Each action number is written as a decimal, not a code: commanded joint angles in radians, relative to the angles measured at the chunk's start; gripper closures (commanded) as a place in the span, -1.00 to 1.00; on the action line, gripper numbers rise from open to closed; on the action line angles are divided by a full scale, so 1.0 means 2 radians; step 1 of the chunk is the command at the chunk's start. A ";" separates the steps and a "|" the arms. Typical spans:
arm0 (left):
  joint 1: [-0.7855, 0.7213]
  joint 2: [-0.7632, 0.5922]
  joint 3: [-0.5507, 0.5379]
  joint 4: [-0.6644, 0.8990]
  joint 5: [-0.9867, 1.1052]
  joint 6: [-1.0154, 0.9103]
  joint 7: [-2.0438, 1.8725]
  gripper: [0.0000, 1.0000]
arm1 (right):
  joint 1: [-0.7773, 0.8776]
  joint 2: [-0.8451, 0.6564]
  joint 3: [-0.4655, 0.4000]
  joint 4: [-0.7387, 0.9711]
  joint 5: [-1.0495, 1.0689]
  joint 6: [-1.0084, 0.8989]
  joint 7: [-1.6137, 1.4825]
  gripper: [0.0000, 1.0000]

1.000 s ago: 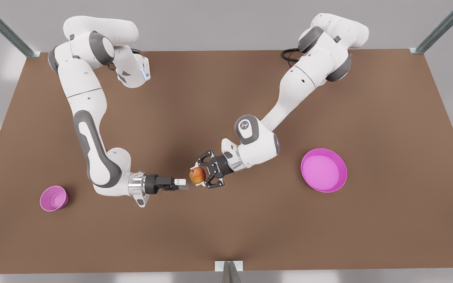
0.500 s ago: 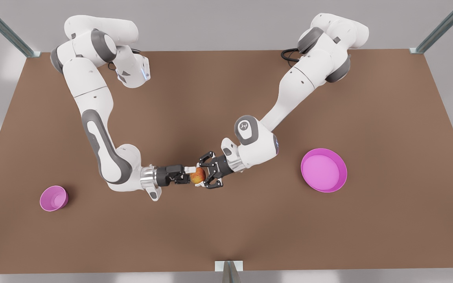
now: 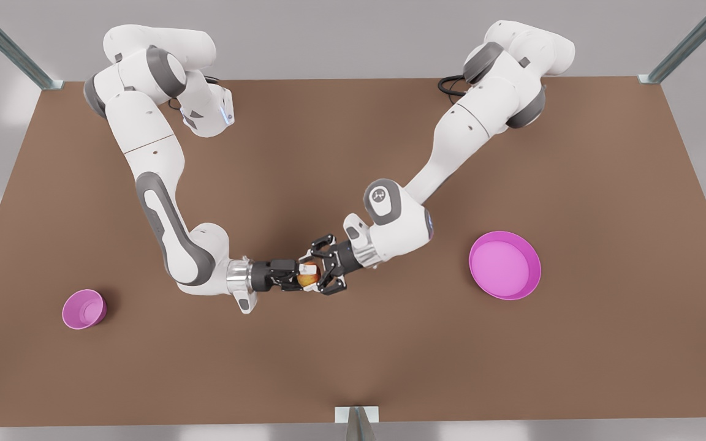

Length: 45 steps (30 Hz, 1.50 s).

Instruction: Use the left arm to pick up the apple from the plate, transfer it to the gripper of the right arm, and then use the right arm to place it into the bowl

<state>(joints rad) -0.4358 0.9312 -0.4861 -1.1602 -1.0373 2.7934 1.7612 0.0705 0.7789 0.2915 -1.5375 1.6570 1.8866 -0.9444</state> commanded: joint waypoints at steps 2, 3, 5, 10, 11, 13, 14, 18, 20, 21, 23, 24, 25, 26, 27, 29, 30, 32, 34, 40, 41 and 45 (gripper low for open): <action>-0.001 -0.001 0.000 0.000 -0.006 0.002 0.035 -0.99 | -0.001 -0.001 0.000 0.000 0.000 0.006 -0.049 -0.40; -0.001 -0.001 0.000 0.000 -0.006 0.002 0.036 -0.99 | -0.001 -0.001 0.000 0.000 0.000 0.006 -0.049 -0.40; 0.000 -0.001 0.000 0.000 -0.006 0.002 0.036 -0.99 | -0.003 -0.002 0.000 0.000 -0.001 0.005 -0.048 -0.41; 0.000 -0.001 0.000 0.000 -0.006 0.002 0.036 -0.99 | -0.017 -0.004 -0.005 -0.003 -0.022 0.001 -0.049 -0.41; 0.001 -0.001 0.000 0.000 -0.006 0.002 0.036 -0.99 | -0.022 -0.004 -0.005 -0.004 -0.030 -0.001 -0.049 -0.41; 0.000 -0.001 0.001 0.000 -0.005 0.002 0.037 -0.99 | -0.034 -0.004 -0.005 -0.004 -0.038 -0.001 -0.049 -0.44; 0.001 -0.001 0.001 0.000 -0.005 0.002 0.037 -0.99 | -0.043 -0.003 -0.005 -0.004 -0.051 -0.002 -0.049 -0.44; 0.019 -0.028 0.057 -0.081 0.002 0.000 -0.047 -0.99 | -0.078 -0.003 -0.005 -0.004 -0.077 -0.027 -0.041 -0.44; 0.023 -0.116 0.142 -0.245 0.003 -0.002 -0.173 -1.00 | -0.110 -0.002 -0.005 -0.004 -0.098 -0.056 -0.044 -0.44; 0.025 -0.133 0.173 -0.283 0.003 -0.008 -0.176 -1.00 | -0.124 -0.002 -0.005 -0.004 -0.114 -0.071 -0.044 -0.44; 0.025 -0.145 0.331 -0.277 0.137 -0.213 -0.238 -1.00 | -0.171 -0.001 -0.006 0.004 -0.142 -0.123 -0.040 -0.44; 0.024 -0.153 0.387 -0.215 0.278 -0.353 -0.317 -1.00 | -0.181 -0.001 -0.006 0.005 -0.154 -0.129 -0.039 -0.44; 0.028 -0.153 0.410 -0.136 0.367 -0.494 -0.367 -1.00 | -0.190 -0.002 -0.006 0.005 -0.157 -0.144 -0.038 -0.44; 0.022 -0.153 0.443 -0.092 0.397 -0.594 -0.453 -1.00 | -0.202 -0.002 -0.006 0.005 -0.172 -0.149 -0.036 -0.44; 0.016 -0.173 0.445 -0.069 0.462 -0.611 -0.567 -1.00 | -0.213 -0.001 -0.006 0.004 -0.182 -0.152 -0.040 -0.44; 0.014 -0.226 0.443 -0.069 0.464 -0.613 -0.795 -1.00 | -0.241 -0.001 -0.006 0.004 -0.200 -0.176 -0.042 -0.44; 0.013 -0.272 0.435 -0.069 0.468 -0.624 -0.835 -1.00 | -0.251 -0.001 -0.006 0.005 -0.208 -0.176 -0.042 -0.44; 0.182 -0.371 0.237 -0.131 0.512 -0.621 -0.855 -1.00 | -0.268 -0.001 -0.006 0.013 -0.214 -0.179 -0.040 -0.44; 0.196 -0.417 0.219 -0.197 0.516 -0.574 -0.851 -1.00 | -0.288 -0.001 -0.008 0.020 -0.234 -0.200 -0.039 -0.44; 0.193 -0.364 0.218 -0.126 0.519 -0.615 -0.855 -1.00 | -0.290 0.070 -0.082 0.157 -0.241 -0.291 -0.003 -0.46; 0.194 -0.354 0.218 -0.123 0.520 -0.614 -0.855 -1.00 | -0.290 0.088 -0.094 0.187 -0.241 -0.309 0.004 -0.46; 0.193 -0.331 0.219 -0.100 0.521 -0.609 -0.907 -1.00 | -0.301 0.098 -0.128 0.207 -0.241 -0.340 0.004 -0.46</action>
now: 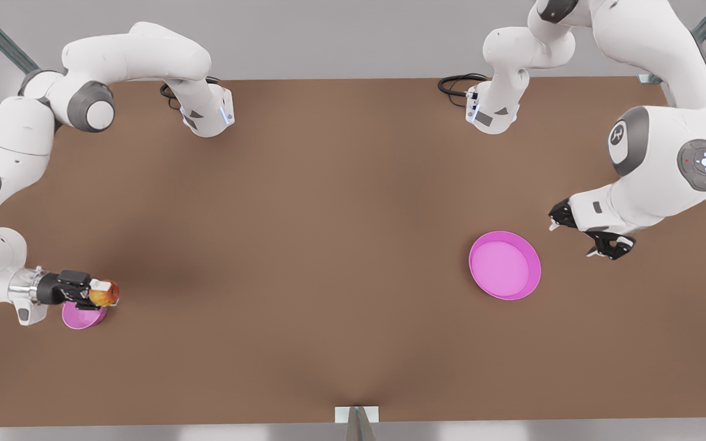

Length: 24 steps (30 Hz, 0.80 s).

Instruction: Use the left arm to pick up the apple from the plate, transfer it to the gripper of the right arm, and then use the right arm to place it into the bowl

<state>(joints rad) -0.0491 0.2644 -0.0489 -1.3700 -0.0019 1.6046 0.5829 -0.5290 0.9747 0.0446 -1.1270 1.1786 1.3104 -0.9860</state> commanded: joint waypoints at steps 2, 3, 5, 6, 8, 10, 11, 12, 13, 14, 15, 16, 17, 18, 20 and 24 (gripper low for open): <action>-0.002 0.007 -0.001 0.006 0.002 -0.003 -0.368 -1.00 | -0.002 0.007 -0.029 0.022 -0.003 -0.055 0.021 -0.46; -0.002 0.007 -0.001 0.007 0.002 -0.003 -0.368 -1.00 | -0.002 0.010 -0.038 0.033 -0.003 -0.054 0.022 -0.46; -0.002 0.007 -0.001 0.007 0.002 -0.003 -0.369 -1.00 | -0.001 0.031 -0.054 0.073 -0.004 -0.049 0.023 -0.44; -0.002 0.007 -0.001 0.006 0.002 -0.003 -0.370 -1.00 | 0.001 0.033 -0.065 0.077 -0.003 -0.043 0.021 -0.44; -0.002 0.010 -0.002 0.006 0.000 0.001 -0.413 -1.00 | 0.001 0.039 -0.070 0.084 -0.004 -0.025 0.017 -0.44; -0.005 0.014 -0.002 0.006 0.000 0.007 -0.420 -1.00 | 0.002 0.039 -0.070 0.084 -0.032 0.001 0.011 -0.44; -0.005 0.016 -0.002 0.006 0.000 0.008 -0.420 -1.00 | 0.002 0.039 -0.071 0.086 -0.038 0.009 0.008 -0.44; -0.005 0.017 -0.002 0.006 0.000 0.008 -0.420 -1.00 | 0.005 0.038 -0.082 0.091 -0.049 0.012 0.010 -0.44; -0.005 0.017 -0.002 0.006 0.000 0.009 -0.420 -1.00 | 0.008 0.037 -0.084 0.097 -0.057 0.017 0.010 -0.44; -0.005 0.017 -0.002 0.006 -0.001 0.009 -0.420 -1.00 | 0.008 0.037 -0.084 0.098 -0.070 0.027 0.009 -0.44; -0.005 0.017 -0.002 0.006 -0.001 0.009 -0.420 -1.00 | 0.008 0.037 -0.084 0.099 -0.078 0.039 0.008 -0.44; -0.005 0.017 -0.002 0.006 -0.001 0.009 -0.420 -1.00 | 0.014 0.039 -0.087 0.111 -0.088 0.050 0.004 -0.44; -0.005 0.017 -0.002 0.006 -0.001 0.009 -0.420 -1.00 | 0.015 0.039 -0.086 0.111 -0.099 0.063 -0.009 -0.44; -0.005 0.017 -0.002 0.006 -0.001 0.009 -0.420 -1.00 | 0.016 0.039 -0.084 0.112 -0.114 0.076 -0.013 -0.44; -0.005 0.017 -0.002 0.006 -0.001 0.009 -0.420 -1.00 | 0.019 0.039 -0.084 0.112 -0.141 0.101 -0.019 -0.44; -0.006 0.017 -0.002 0.006 -0.006 0.010 -0.420 -1.00 | 0.026 0.038 -0.086 0.113 -0.176 0.139 -0.040 -0.43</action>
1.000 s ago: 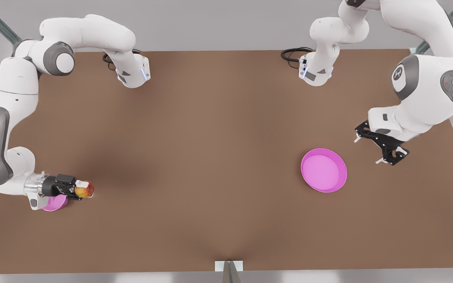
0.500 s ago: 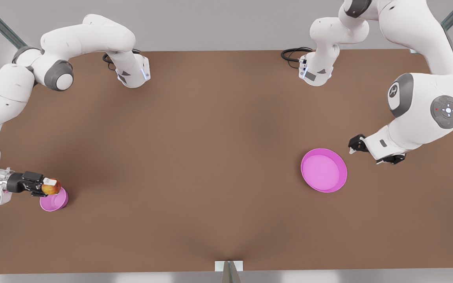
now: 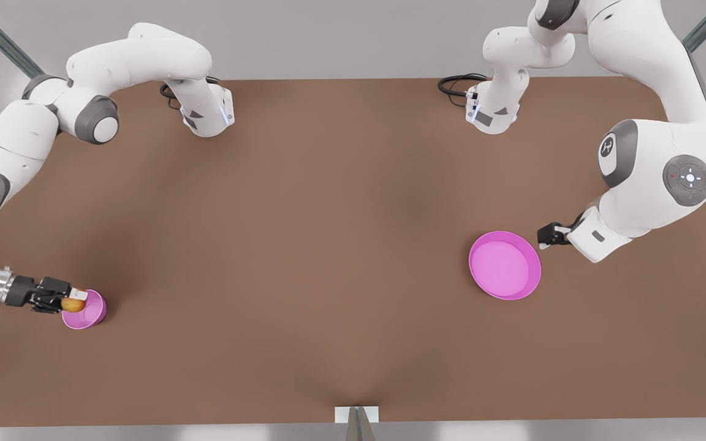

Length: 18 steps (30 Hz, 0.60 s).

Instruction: Use the left arm to pick up the apple from the plate, transfer it to the gripper of the right arm, and then use the right arm to place it into the bowl

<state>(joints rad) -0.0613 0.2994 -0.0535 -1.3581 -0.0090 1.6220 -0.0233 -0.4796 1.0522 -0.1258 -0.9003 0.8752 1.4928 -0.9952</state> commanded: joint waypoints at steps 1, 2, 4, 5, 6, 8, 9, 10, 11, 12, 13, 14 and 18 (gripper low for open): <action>0.000 0.000 0.000 0.000 -0.002 0.001 -0.116 -1.00 | 0.002 -0.001 0.001 0.004 -0.043 0.062 -0.044 -0.43; 0.000 0.001 0.000 0.000 -0.002 0.002 -0.116 -1.00 | 0.002 -0.001 -0.001 0.004 -0.043 0.070 -0.054 -0.42; 0.000 0.002 0.000 0.000 -0.002 0.002 -0.116 -1.00 | 0.002 -0.001 0.000 0.004 -0.063 0.088 -0.066 -0.42; 0.000 0.002 0.000 0.000 -0.002 0.002 -0.116 -1.00 | 0.002 -0.001 0.001 0.004 -0.076 0.096 -0.072 -0.42; 0.000 0.002 0.000 0.000 -0.002 0.002 -0.116 -1.00 | 0.002 -0.001 0.001 0.004 -0.083 0.102 -0.080 -0.42; 0.000 0.003 0.000 0.000 -0.002 0.002 -0.116 -1.00 | 0.002 0.000 0.002 0.003 -0.097 0.127 -0.105 -0.42; 0.000 0.003 0.000 0.000 -0.002 0.002 -0.116 -1.00 | 0.004 0.000 0.002 0.003 -0.098 0.131 -0.108 -0.42; 0.000 0.004 0.000 0.000 -0.002 0.002 -0.116 -1.00 | 0.009 0.000 0.002 0.002 -0.105 0.138 -0.108 -0.42; 0.000 0.005 0.000 -0.001 -0.002 0.004 -0.116 -1.00 | 0.010 0.002 0.002 0.002 -0.105 0.144 -0.109 -0.42; 0.000 0.005 0.000 -0.001 -0.002 0.004 -0.116 -1.00 | 0.012 0.003 0.002 0.001 -0.105 0.147 -0.109 -0.43; 0.000 0.005 0.000 -0.001 -0.002 0.004 -0.116 -1.00 | 0.013 0.004 0.002 0.001 -0.105 0.152 -0.109 -0.43; 0.000 0.005 0.000 -0.001 -0.002 0.004 -0.116 -1.00 | 0.013 0.007 0.002 0.001 -0.105 0.153 -0.109 -0.43; 0.000 0.006 0.000 -0.001 -0.002 0.004 -0.116 -1.00 | 0.012 0.007 0.001 -0.002 -0.119 0.147 -0.111 -0.43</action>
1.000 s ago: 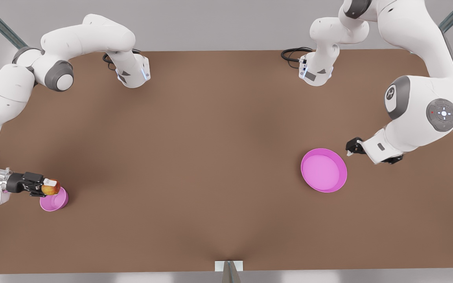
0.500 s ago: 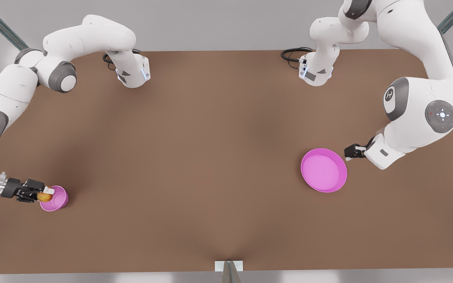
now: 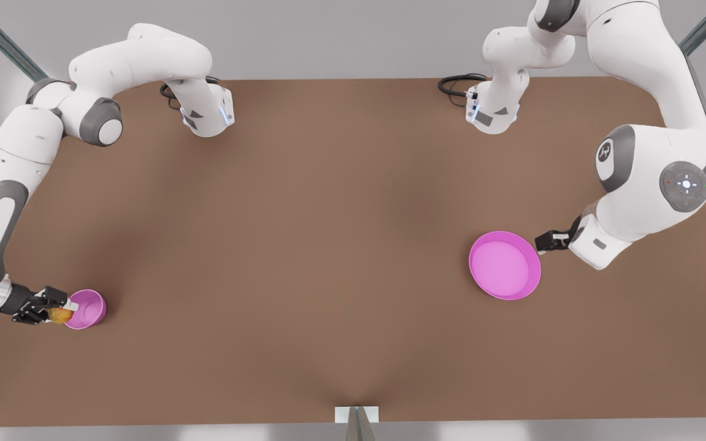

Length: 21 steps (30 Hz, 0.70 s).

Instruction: Use the left arm to pick up the apple from the plate, transfer it to the gripper of the right arm, and then use the right arm to place it into the bowl

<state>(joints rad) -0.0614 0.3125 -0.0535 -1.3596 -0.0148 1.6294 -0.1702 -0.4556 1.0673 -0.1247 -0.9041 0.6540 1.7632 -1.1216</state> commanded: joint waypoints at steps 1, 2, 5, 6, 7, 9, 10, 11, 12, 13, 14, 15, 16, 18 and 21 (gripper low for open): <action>0.000 -0.001 0.000 0.000 0.001 0.001 -0.043 -1.00 | -0.001 -0.003 0.001 -0.001 -0.019 0.003 -0.048 -0.43; 0.000 -0.001 0.000 0.000 0.001 0.001 -0.043 -1.00 | -0.001 -0.004 0.001 -0.001 -0.022 -0.013 -0.044 -0.43; 0.000 -0.001 0.000 0.000 0.001 0.001 -0.043 -1.00 | -0.001 -0.004 0.000 -0.001 -0.023 -0.025 -0.044 -0.43; 0.000 -0.001 0.000 0.000 0.001 0.001 -0.043 -1.00 | -0.001 -0.003 0.000 -0.001 -0.023 -0.025 -0.045 -0.43; 0.000 -0.001 0.000 0.000 0.001 0.001 -0.043 -1.00 | -0.001 -0.003 -0.001 -0.004 -0.024 -0.025 -0.046 -0.43; 0.000 -0.001 0.000 0.000 0.001 0.001 -0.044 -1.00 | -0.001 -0.002 0.000 -0.004 -0.029 -0.025 -0.046 -0.43; 0.000 -0.001 0.000 0.000 0.001 0.001 -0.043 -1.00 | -0.001 -0.001 0.000 -0.004 -0.029 -0.025 -0.046 -0.43; 0.000 -0.001 0.000 0.000 0.001 0.001 -0.044 -1.00 | -0.001 -0.001 0.000 -0.004 -0.029 -0.025 -0.047 -0.46; 0.000 -0.001 0.000 0.000 0.001 0.001 -0.044 -1.00 | -0.002 -0.002 0.000 -0.008 -0.029 -0.025 -0.047 -0.96; 0.000 -0.001 0.000 0.000 0.001 0.001 -0.044 -1.00 | -0.002 -0.002 0.000 -0.008 -0.029 -0.025 -0.048 -1.00; 0.000 -0.001 0.000 0.000 0.001 0.001 -0.043 -1.00 | -0.002 -0.002 0.000 -0.008 -0.029 -0.025 -0.048 -1.00; 0.000 -0.001 0.000 0.000 0.001 0.001 -0.043 -1.00 | -0.002 -0.002 0.000 -0.008 -0.029 -0.025 -0.049 -1.00; 0.000 -0.001 0.000 0.000 0.001 0.001 -0.043 -1.00 | -0.002 -0.002 0.000 -0.008 -0.029 -0.025 -0.049 -1.00; 0.000 -0.001 0.000 0.000 0.001 0.001 -0.043 -1.00 | -0.002 -0.006 0.002 -0.002 -0.029 -0.021 -0.048 -1.00; 0.000 -0.001 -0.001 0.001 0.001 0.000 -0.016 -1.00 | 0.088 -0.139 0.004 0.003 -0.160 -0.026 0.057 -1.00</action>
<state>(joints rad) -0.0614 0.3124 -0.0548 -1.3586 -0.0137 1.6306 -0.2228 -0.3061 0.8320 -0.1199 -0.9045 0.4734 1.7135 -1.1635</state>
